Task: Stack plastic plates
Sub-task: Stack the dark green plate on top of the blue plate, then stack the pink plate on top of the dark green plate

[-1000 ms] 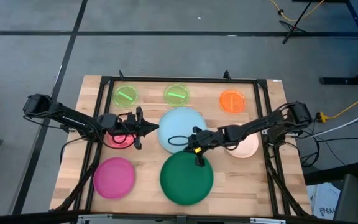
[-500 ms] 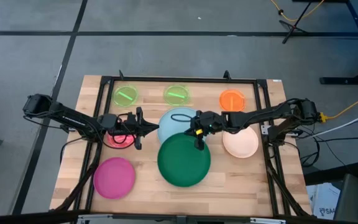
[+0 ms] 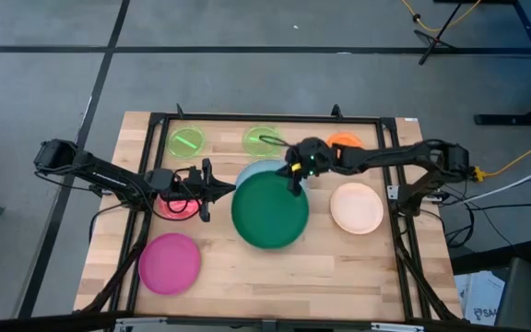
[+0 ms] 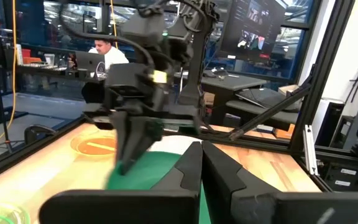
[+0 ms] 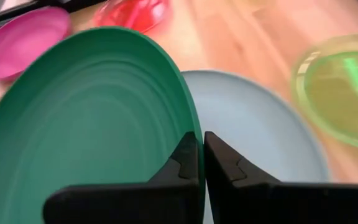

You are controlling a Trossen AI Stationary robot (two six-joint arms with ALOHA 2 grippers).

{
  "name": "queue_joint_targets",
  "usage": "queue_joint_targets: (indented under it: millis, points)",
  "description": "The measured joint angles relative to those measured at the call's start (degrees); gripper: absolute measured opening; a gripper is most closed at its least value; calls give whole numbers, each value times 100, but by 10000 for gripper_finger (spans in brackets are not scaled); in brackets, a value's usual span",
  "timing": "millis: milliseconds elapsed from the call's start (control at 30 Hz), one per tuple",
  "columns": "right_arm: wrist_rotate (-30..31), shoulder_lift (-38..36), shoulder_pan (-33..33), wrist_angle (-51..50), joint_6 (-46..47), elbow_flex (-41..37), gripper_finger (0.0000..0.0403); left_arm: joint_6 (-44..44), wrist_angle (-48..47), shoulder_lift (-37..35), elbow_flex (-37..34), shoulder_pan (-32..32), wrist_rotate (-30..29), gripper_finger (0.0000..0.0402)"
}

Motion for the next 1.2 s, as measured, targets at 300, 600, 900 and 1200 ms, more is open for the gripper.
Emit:
queue_joint_targets:
  millis: [300, 600, 900, 1200]
  points:
    - [-37, 200, -675, 195, -14, 2, 0, 0, 2, 0, 0, 1, -2, 1]
    - [134, 725, -825, 339, -156, 2, 0, 0, 15, 0, 0, 1, -2, 1]
    - [166, 955, -823, 425, -125, 2, 23, -2, -2, 0, 0, 1, 9, 1]
    - [168, 926, -823, 351, -285, 2, 119, -2, -22, 0, 0, -1, 264, 1]
